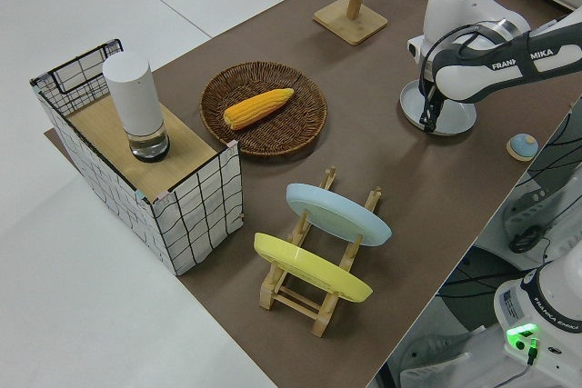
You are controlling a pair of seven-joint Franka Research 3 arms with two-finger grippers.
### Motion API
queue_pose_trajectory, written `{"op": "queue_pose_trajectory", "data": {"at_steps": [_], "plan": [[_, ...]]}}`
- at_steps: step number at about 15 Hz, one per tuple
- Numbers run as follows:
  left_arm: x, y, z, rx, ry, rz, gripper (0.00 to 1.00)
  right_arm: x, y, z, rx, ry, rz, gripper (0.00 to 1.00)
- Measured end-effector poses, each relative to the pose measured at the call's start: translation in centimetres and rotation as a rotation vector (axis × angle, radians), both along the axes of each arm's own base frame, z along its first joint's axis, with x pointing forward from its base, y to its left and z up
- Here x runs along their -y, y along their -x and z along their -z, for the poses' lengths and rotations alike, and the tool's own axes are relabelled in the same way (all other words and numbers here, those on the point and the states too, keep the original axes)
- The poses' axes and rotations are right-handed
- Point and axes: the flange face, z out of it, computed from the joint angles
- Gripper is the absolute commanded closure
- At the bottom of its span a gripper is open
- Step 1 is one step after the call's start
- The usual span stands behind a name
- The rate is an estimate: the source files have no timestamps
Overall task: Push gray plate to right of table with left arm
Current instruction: 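Push the gray plate with the left gripper away from the basket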
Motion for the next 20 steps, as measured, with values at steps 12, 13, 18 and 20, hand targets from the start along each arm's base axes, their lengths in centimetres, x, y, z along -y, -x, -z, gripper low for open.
{"op": "queue_pose_trajectory", "data": {"at_steps": [12, 13, 18, 20], "plan": [[11.9, 3.3, 0.3, 0.057, 0.030, -0.051, 1.00, 0.0, 0.0, 0.0, 0.000, 0.000, 0.000, 0.005], [12.5, 3.4, 0.3, 0.060, 0.035, -0.054, 1.00, 0.0, 0.0, 0.0, 0.000, 0.000, 0.000, 0.005], [17.0, 4.1, 0.4, 0.049, 0.077, -0.080, 1.00, 0.0, 0.0, 0.0, 0.000, 0.000, 0.000, 0.005], [19.1, 4.4, 0.5, 0.054, 0.091, -0.095, 1.00, 0.0, 0.0, 0.0, 0.000, 0.000, 0.000, 0.005]]}}
